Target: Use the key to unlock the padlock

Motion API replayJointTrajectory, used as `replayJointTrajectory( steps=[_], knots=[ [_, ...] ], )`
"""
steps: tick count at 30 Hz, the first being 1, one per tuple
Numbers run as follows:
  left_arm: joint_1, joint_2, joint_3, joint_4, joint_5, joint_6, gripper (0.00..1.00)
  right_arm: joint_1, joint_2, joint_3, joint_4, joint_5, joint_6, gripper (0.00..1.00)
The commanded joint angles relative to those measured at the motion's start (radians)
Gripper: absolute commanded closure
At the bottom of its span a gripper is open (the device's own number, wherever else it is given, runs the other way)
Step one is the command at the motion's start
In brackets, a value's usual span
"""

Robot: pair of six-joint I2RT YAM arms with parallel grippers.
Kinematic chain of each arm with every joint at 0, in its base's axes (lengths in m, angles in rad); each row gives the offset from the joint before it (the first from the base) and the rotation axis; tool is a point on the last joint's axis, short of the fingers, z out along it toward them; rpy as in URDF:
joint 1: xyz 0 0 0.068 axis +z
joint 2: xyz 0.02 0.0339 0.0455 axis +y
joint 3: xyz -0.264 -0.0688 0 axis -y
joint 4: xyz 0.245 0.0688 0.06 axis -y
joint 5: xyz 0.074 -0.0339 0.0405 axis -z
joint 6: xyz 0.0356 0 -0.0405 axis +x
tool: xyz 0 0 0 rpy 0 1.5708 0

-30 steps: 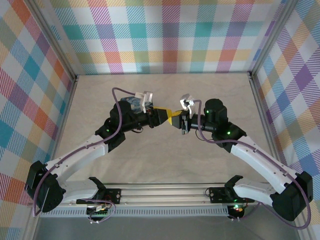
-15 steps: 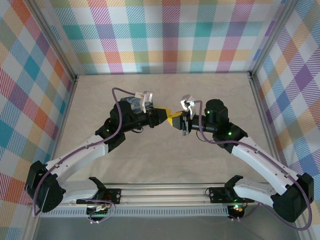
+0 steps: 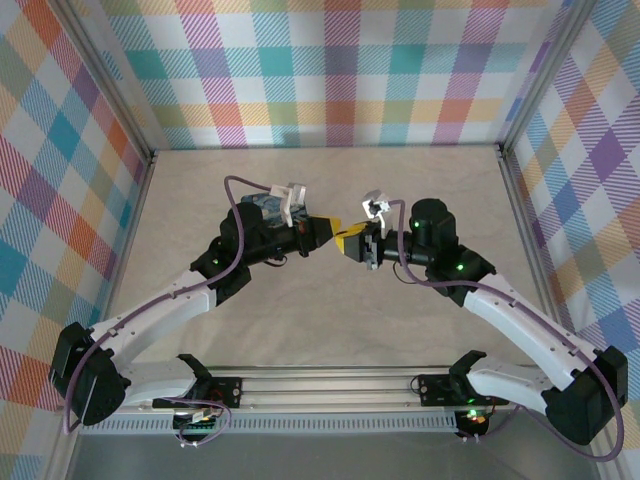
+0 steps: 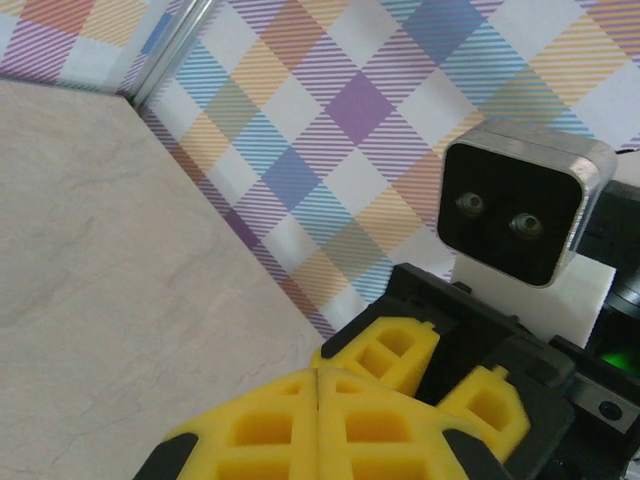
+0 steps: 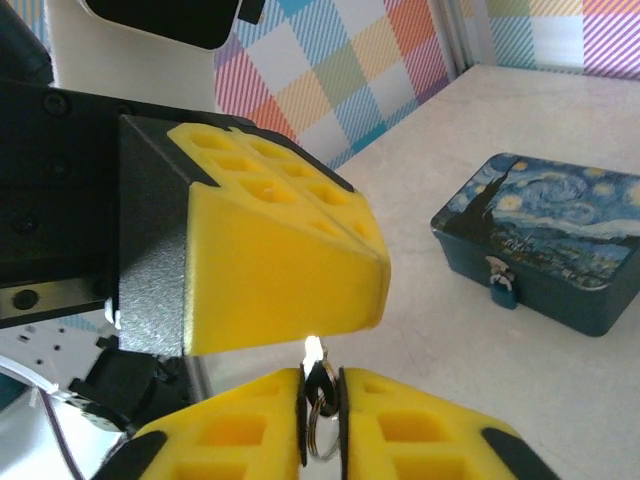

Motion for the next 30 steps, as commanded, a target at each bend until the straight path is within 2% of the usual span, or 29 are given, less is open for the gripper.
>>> replayJointTrajectory(
  steps=[1, 5, 13, 23, 30],
  knots=[
    [-0.004, -0.027, 0.036, -0.009, -0.023, 0.017, 1.00, -0.047, -0.037, 0.001, 0.059, -0.095, 0.057, 0.73],
    [-0.004, -0.029, 0.052, -0.015, -0.022, 0.017, 1.00, -0.109, -0.051, -0.029, 0.166, -0.208, 0.162, 0.63],
    [-0.004, -0.032, 0.053, -0.011, -0.024, 0.009, 1.00, -0.112, -0.007, -0.010, 0.197, -0.292, 0.209, 0.51],
    [-0.004, -0.034, 0.051, -0.012, -0.029, 0.009, 1.00, -0.088, 0.049, -0.016, 0.242, -0.297, 0.237, 0.50],
    [-0.004, -0.035, 0.051, -0.014, -0.036, 0.007, 1.00, -0.072, 0.071, -0.014, 0.239, -0.297, 0.236, 0.54]
  ],
)
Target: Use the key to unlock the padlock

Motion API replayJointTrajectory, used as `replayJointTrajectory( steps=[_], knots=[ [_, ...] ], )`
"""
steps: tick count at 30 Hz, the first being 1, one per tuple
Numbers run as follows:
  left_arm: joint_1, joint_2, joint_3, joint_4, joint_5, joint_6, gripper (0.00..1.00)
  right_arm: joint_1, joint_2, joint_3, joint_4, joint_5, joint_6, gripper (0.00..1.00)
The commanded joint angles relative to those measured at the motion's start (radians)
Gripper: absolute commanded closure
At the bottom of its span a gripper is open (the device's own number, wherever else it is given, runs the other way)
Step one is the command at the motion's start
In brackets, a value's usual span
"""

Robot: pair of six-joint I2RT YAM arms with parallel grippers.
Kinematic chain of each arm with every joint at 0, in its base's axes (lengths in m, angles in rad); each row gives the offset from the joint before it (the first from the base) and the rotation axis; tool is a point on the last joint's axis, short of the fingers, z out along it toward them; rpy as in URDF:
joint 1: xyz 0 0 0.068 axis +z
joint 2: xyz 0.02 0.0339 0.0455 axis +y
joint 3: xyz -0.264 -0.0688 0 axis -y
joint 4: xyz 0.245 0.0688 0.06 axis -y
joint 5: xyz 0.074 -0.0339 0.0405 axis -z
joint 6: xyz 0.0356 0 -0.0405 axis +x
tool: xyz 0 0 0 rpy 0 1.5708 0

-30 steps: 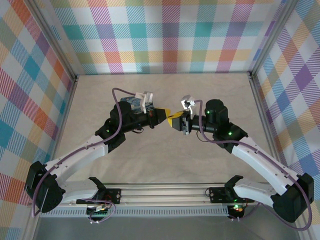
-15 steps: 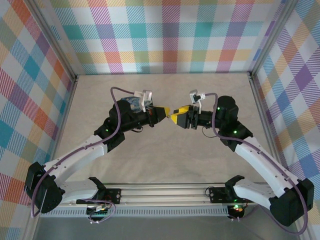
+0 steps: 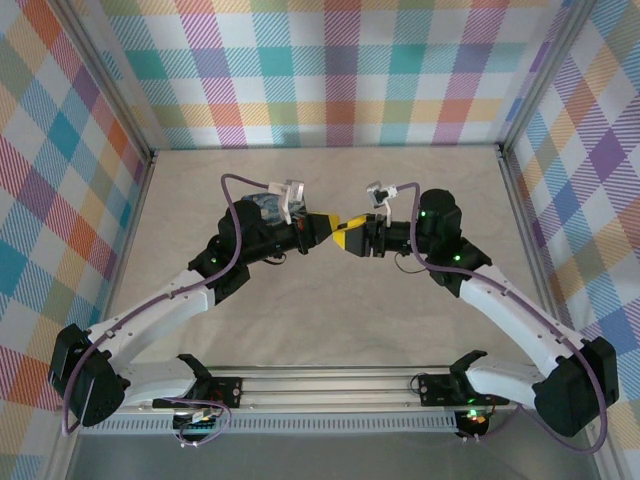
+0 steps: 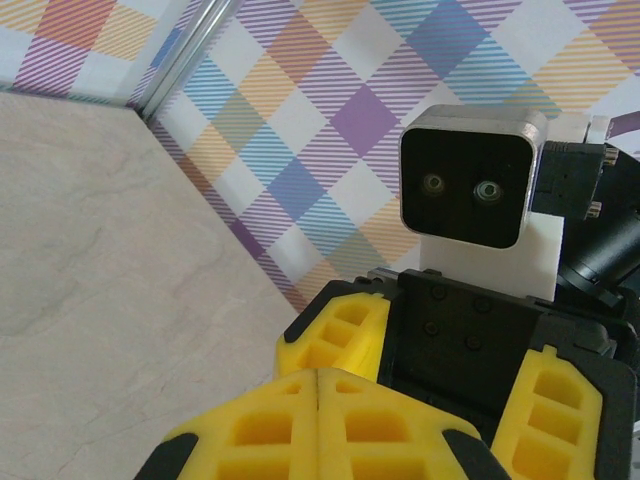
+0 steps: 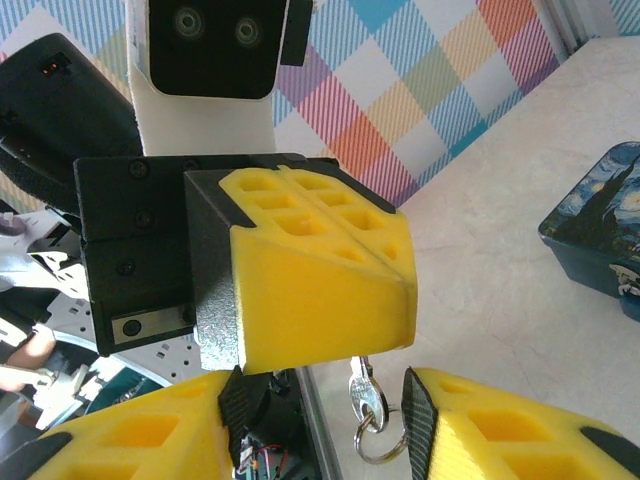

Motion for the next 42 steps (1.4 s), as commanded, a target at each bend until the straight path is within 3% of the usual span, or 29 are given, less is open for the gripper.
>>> replayJointTrajectory(
  steps=[1, 22, 36, 42],
  knots=[
    [-0.004, -0.030, 0.029, 0.007, -0.021, 0.008, 1.00, 0.010, 0.004, -0.002, 0.039, -0.028, 0.004, 0.54],
    [-0.005, -0.028, 0.026, -0.001, -0.045, 0.006, 1.00, 0.023, 0.005, -0.025, 0.067, -0.021, 0.016, 0.64],
    [-0.004, -0.025, 0.025, 0.006, -0.034, 0.005, 1.00, 0.023, -0.017, -0.045, 0.070, 0.041, 0.021, 0.91],
    [-0.003, -0.027, 0.025, 0.006, -0.031, 0.008, 1.00, 0.023, -0.029, -0.050, 0.067, 0.057, 0.017, 0.98]
  ],
)
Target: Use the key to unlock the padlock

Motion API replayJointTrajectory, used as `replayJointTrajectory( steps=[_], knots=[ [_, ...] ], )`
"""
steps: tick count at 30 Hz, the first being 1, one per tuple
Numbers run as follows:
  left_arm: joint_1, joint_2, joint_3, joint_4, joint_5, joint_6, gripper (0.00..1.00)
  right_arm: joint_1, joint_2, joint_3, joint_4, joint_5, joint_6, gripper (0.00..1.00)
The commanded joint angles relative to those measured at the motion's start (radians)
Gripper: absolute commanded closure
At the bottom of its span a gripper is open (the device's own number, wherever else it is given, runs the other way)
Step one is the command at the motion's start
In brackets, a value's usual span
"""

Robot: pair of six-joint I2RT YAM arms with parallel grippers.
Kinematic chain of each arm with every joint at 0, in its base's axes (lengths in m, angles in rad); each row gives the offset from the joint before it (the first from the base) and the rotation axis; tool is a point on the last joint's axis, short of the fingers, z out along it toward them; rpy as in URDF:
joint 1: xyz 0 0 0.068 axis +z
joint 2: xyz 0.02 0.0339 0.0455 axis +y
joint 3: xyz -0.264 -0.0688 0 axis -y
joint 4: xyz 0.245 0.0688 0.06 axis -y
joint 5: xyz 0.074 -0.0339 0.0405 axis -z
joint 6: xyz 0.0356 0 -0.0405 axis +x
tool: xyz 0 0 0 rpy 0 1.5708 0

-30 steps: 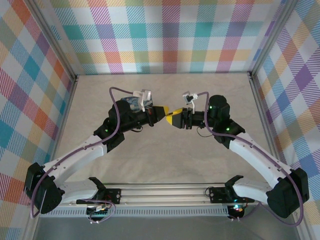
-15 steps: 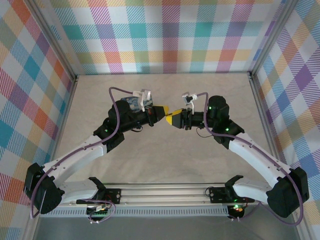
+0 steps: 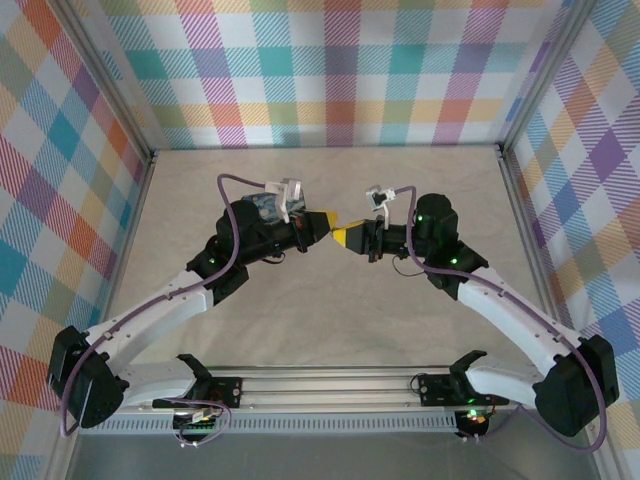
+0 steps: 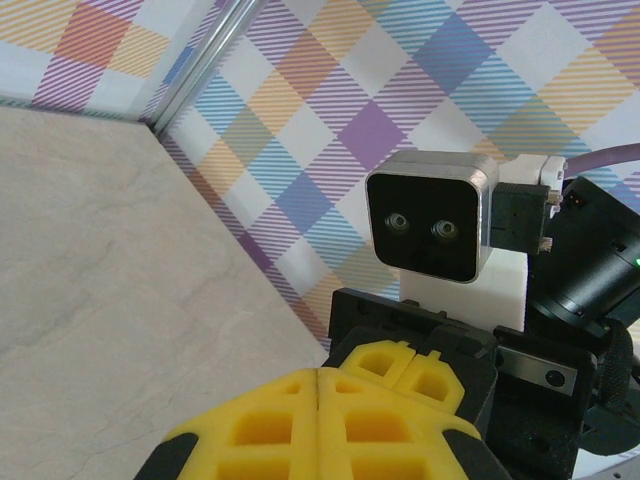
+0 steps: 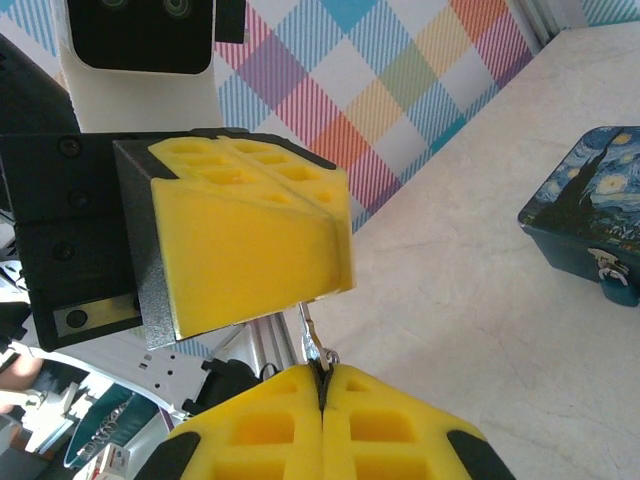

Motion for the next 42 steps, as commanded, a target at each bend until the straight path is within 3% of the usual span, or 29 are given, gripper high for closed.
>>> replayJointTrajectory(
  steps=[1, 6, 10, 17, 24, 31, 36, 42],
  knots=[
    [-0.004, -0.017, 0.024, 0.005, 0.000, 0.007, 1.00, 0.007, -0.025, -0.010, 0.037, 0.003, -0.013, 0.99],
    [-0.005, -0.028, 0.033, -0.032, -0.017, 0.029, 0.75, 0.007, -0.032, -0.004, -0.026, 0.030, -0.046, 1.00],
    [-0.004, -0.065, 0.048, -0.127, -0.099, 0.077, 0.54, 0.008, -0.038, 0.007, -0.133, 0.083, -0.096, 1.00],
    [-0.002, -0.086, 0.127, -0.403, -0.328, 0.163, 0.36, 0.007, -0.056, -0.001, -0.346, 0.219, -0.166, 1.00],
    [0.033, 0.056, 0.220, -0.640, -0.495, 0.220, 0.16, 0.009, -0.109, -0.057, -0.470, 0.333, -0.178, 1.00],
    [0.123, 0.260, 0.328, -0.765, -0.555, 0.272, 0.07, 0.014, -0.168, -0.117, -0.552, 0.396, -0.154, 1.00],
    [0.166, 0.415, 0.425, -0.821, -0.571, 0.316, 0.07, 0.015, -0.214, -0.131, -0.635, 0.487, -0.166, 1.00],
    [0.191, 0.587, 0.541, -0.821, -0.571, 0.349, 0.06, 0.016, -0.255, -0.154, -0.656, 0.504, -0.173, 0.99]
  ],
)
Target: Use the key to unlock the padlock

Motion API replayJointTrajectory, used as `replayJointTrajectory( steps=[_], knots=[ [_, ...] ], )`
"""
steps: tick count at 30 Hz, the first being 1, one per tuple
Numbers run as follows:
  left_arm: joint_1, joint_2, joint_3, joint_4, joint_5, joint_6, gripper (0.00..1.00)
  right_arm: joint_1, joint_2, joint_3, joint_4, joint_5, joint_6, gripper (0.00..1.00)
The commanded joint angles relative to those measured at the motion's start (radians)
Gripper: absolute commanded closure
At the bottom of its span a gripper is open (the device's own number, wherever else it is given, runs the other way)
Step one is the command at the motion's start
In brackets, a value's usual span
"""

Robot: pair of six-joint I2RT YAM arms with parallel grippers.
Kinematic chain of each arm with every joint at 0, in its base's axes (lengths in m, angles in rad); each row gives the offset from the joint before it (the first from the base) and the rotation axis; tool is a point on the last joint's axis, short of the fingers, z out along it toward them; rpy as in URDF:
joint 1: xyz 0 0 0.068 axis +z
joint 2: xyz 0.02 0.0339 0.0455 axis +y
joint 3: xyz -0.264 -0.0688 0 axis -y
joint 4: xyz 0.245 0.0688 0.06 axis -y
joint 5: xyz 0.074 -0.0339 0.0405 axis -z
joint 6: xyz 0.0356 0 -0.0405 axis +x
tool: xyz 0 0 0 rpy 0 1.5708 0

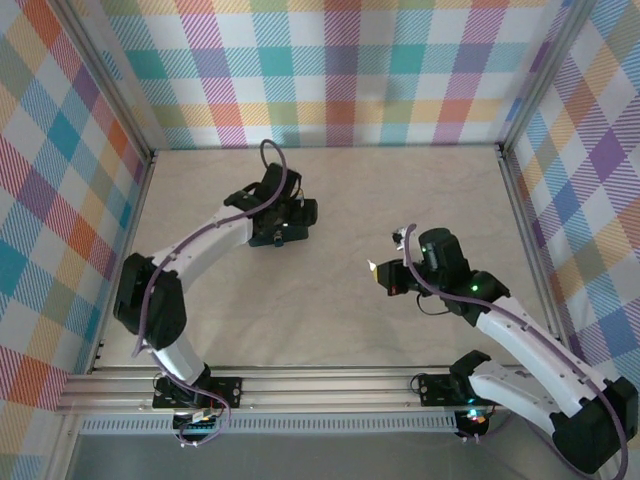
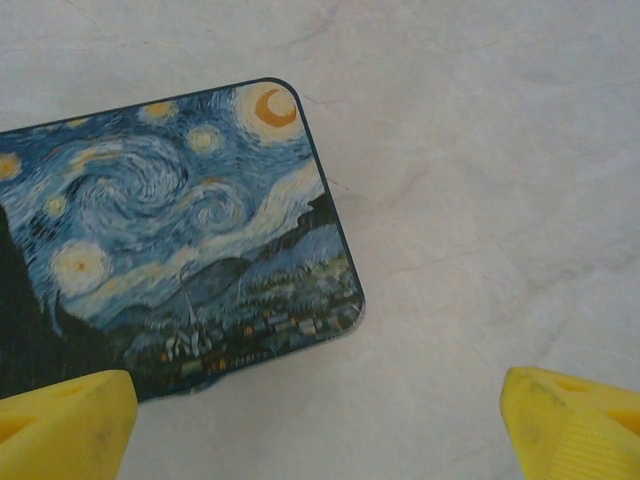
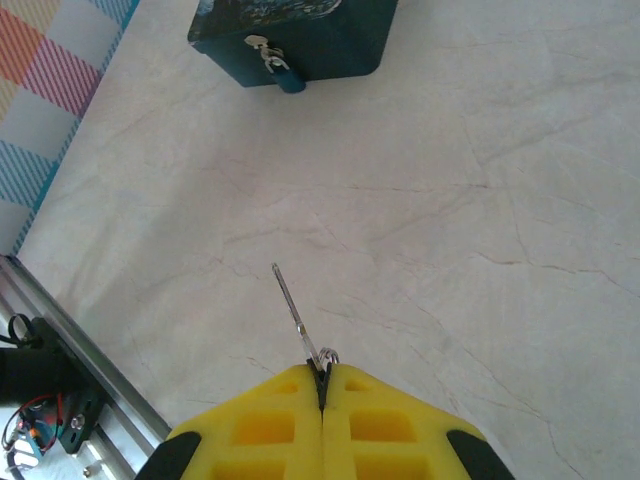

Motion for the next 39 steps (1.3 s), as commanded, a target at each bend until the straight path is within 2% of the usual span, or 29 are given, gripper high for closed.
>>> replayJointTrajectory(
  steps=[1, 9, 16, 25, 30, 39],
  knots=[
    [0.018, 0.083, 0.084, -0.036, -0.012, 0.040, 0.06, 0.009, -0.024, -0.020, -0.042, 0.034, -0.014, 0.99],
    [0.021, 0.304, 0.299, -0.111, -0.031, 0.080, 0.06, 0.008, -0.058, -0.032, -0.080, 0.069, -0.022, 0.99],
    [0.020, 0.389, 0.386, -0.143, -0.003, 0.081, 0.06, 0.009, -0.062, -0.036, -0.080, 0.082, -0.026, 0.99],
    [0.016, 0.369, 0.338, -0.130, 0.057, 0.086, 0.07, -0.002, -0.050, -0.008, -0.148, 0.166, -0.019, 0.98],
    [0.000, 0.354, 0.303, -0.116, 0.106, 0.095, 0.12, -0.039, -0.037, 0.002, -0.168, 0.147, -0.013, 0.98],
    [-0.051, 0.309, 0.222, -0.093, 0.111, 0.087, 0.13, -0.141, -0.035, 0.026, -0.218, 0.086, -0.017, 0.97]
  ],
)
